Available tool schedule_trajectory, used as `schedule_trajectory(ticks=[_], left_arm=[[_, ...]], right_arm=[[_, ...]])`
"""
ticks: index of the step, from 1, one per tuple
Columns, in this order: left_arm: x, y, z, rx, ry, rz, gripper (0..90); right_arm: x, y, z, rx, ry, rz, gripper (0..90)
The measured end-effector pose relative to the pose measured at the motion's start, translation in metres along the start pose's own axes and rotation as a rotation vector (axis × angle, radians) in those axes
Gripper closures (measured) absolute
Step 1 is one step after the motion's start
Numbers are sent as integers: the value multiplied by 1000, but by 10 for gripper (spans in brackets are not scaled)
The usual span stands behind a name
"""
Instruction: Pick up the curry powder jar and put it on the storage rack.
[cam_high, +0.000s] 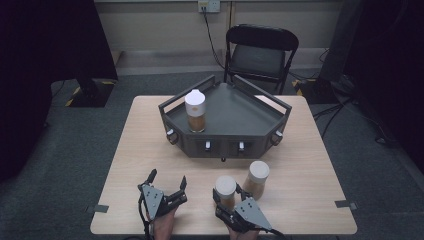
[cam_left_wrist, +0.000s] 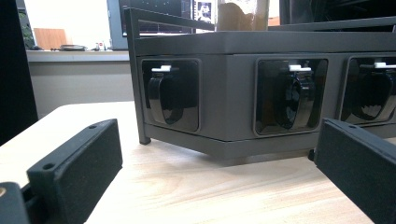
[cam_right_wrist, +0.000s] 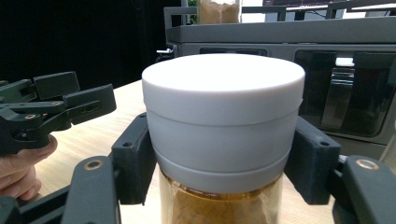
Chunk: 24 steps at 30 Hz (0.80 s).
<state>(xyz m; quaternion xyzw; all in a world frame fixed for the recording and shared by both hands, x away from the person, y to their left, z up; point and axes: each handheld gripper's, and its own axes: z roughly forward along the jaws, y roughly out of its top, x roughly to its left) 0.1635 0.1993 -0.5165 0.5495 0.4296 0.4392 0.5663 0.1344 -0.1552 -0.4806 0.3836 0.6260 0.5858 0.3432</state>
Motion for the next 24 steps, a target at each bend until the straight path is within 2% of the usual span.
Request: schedule_trajectory(ticks=[24], left_arm=[[0, 0, 0, 0, 0, 0, 3]], right_arm=[[0, 5, -3, 9, -5, 11, 335]])
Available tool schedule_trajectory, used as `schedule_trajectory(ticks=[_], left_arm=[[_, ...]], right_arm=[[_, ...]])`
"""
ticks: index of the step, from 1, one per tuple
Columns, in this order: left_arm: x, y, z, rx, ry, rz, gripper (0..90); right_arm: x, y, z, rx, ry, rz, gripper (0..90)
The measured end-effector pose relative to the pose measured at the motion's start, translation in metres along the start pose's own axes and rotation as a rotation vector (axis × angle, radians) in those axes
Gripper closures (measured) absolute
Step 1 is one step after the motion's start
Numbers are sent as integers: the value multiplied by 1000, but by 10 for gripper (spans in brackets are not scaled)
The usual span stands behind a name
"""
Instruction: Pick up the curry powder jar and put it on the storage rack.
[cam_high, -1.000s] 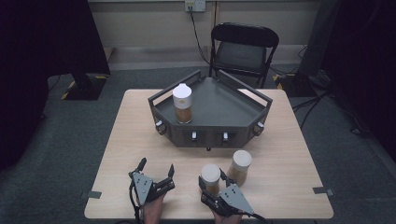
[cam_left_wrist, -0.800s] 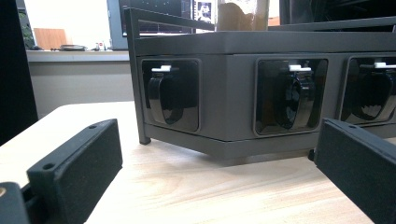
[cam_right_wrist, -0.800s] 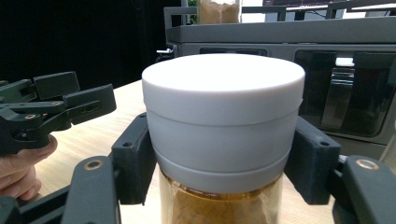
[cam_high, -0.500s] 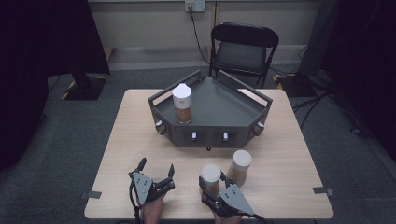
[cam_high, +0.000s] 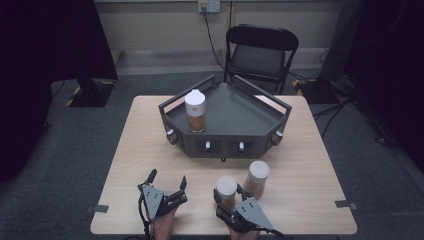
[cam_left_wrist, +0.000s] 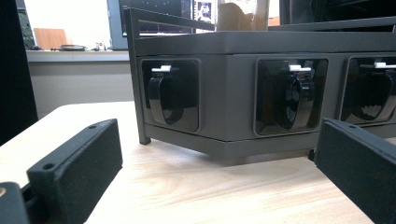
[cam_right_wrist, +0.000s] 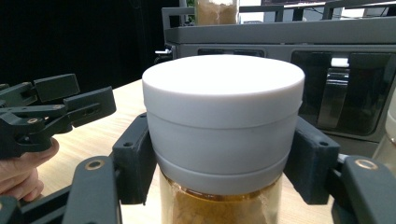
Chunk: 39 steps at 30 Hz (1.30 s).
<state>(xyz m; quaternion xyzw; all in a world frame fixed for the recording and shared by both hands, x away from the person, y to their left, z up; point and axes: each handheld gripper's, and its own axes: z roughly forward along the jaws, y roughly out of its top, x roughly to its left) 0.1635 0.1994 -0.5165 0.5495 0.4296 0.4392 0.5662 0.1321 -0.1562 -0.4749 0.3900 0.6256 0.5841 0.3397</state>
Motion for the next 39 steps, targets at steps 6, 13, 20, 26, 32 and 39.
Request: schedule_trajectory(ticks=[6, 13, 20, 26, 32, 39], left_arm=[[0, 0, 0, 0, 0, 0, 3], [0, 0, 0, 0, 0, 0, 4], [0, 0, 0, 0, 0, 0, 4], [0, 0, 0, 0, 0, 0, 4], [0, 0, 0, 0, -1, 0, 3], [0, 0, 0, 0, -2, 0, 3]], right_arm=[[0, 2, 0, -1, 2, 2, 335], [0, 7, 0, 1, 8, 2, 335], [0, 12, 1, -1, 15, 9, 336], [-3, 19, 0, 5, 14, 6, 336], [-5, 23, -1, -4, 5, 14, 336], [-7, 29, -1, -9, 5, 17, 336]])
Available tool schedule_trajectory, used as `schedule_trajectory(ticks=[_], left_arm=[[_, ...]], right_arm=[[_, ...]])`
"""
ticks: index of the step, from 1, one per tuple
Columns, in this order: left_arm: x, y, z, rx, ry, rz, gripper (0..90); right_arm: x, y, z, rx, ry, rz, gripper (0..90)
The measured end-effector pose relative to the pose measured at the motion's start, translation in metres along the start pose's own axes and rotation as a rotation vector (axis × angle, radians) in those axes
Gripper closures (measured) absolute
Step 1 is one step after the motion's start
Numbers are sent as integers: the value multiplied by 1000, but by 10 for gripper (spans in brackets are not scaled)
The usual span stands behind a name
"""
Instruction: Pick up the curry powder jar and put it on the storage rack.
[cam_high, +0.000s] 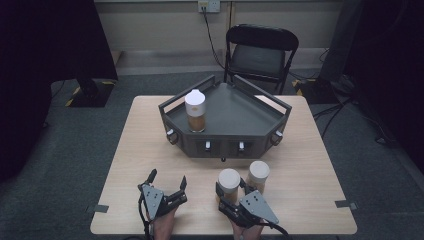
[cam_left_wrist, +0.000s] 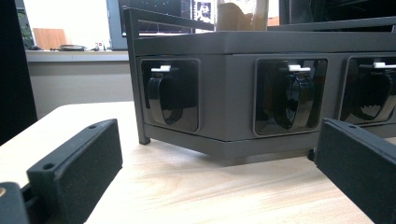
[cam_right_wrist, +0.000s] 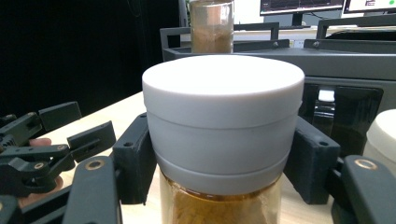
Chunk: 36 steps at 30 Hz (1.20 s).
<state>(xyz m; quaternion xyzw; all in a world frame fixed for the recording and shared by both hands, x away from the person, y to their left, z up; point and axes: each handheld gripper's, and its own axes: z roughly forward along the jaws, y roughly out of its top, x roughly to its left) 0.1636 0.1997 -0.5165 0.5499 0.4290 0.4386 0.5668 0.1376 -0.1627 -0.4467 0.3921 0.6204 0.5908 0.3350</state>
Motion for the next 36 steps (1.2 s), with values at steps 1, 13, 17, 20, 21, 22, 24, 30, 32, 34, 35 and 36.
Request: schedule_trajectory(ticks=[1, 13, 17, 20, 21, 22, 24, 30, 32, 34, 35, 36], left_arm=[[0, 0, 0, 0, 0, 0, 3], [0, 0, 0, 0, 0, 0, 3], [0, 0, 0, 0, 0, 0, 3], [0, 0, 0, 0, 0, 0, 3], [0, 0, 0, 0, 0, 0, 3], [0, 0, 0, 0, 0, 0, 3], [0, 0, 0, 0, 0, 0, 3], [0, 0, 0, 0, 0, 0, 3], [0, 0, 0, 0, 0, 0, 4], [0, 0, 0, 0, 0, 0, 4], [0, 0, 0, 0, 0, 0, 4], [0, 0, 0, 0, 0, 0, 4]], right_arm=[[-1, 1, 0, -1, 2, 2, 336], [-1, 10, 4, 8, 10, -5, 336], [-2, 12, 5, 9, 12, -11, 336], [-3, 15, 6, 10, 17, -15, 336], [-3, 16, 6, 9, 17, -16, 336], [-3, 17, 6, 8, 19, -15, 336], [-3, 19, 7, 8, 20, -15, 336], [-6, 28, 10, 14, 11, -16, 336], [-8, 31, 12, 15, 11, -19, 336], [-9, 34, 13, 11, 10, -21, 336], [-10, 35, 14, 10, 12, -23, 336], [-11, 37, 15, 12, 12, -24, 336]])
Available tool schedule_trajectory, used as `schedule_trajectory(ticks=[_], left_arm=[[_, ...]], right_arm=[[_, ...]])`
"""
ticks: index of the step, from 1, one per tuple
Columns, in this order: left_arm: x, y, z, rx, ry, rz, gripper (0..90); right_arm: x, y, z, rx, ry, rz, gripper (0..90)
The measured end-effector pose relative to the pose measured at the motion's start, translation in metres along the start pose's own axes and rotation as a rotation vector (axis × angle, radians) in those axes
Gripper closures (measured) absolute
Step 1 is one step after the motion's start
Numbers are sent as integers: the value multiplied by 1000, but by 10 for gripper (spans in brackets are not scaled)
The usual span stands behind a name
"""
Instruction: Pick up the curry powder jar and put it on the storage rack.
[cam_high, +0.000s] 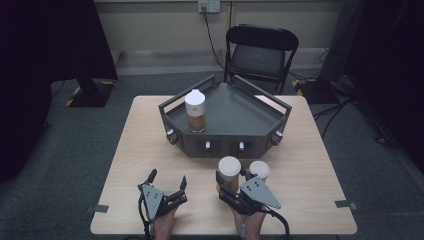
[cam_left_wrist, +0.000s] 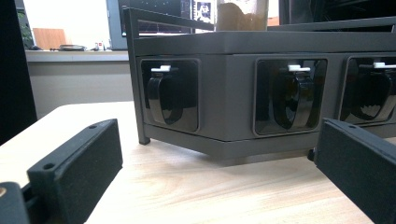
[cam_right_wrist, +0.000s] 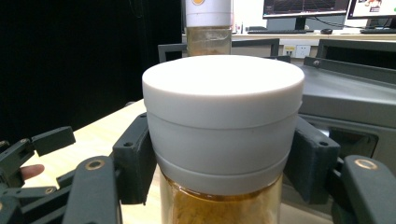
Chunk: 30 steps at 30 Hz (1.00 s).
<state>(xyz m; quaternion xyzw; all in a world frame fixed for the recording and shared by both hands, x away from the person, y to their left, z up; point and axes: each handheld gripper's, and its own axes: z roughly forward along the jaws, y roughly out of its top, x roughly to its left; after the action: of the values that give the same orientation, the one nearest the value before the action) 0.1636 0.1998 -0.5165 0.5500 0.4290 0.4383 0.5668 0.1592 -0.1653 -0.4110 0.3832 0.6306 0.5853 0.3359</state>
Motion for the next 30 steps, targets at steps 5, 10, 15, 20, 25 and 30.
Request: schedule_trajectory(ticks=[5, 10, 15, 20, 25, 30], left_arm=[[0, 0, 0, 0, 0, 0, 4], [0, 0, 0, 0, 0, 0, 4], [0, 0, 0, 0, 0, 0, 4], [0, 0, 0, 0, 0, 0, 4], [0, 0, 0, 0, 0, 0, 4], [0, 0, 0, 1, 0, 0, 4]], right_arm=[[-3, 10, 4, 1, 4, -7, 336], [-5, 17, 7, 1, 3, -8, 336], [-7, 23, 9, -3, 4, -8, 336], [-9, 30, 13, -7, 5, -13, 336], [-10, 37, 17, -10, 6, -19, 336], [-11, 45, 21, -15, 4, -20, 336]])
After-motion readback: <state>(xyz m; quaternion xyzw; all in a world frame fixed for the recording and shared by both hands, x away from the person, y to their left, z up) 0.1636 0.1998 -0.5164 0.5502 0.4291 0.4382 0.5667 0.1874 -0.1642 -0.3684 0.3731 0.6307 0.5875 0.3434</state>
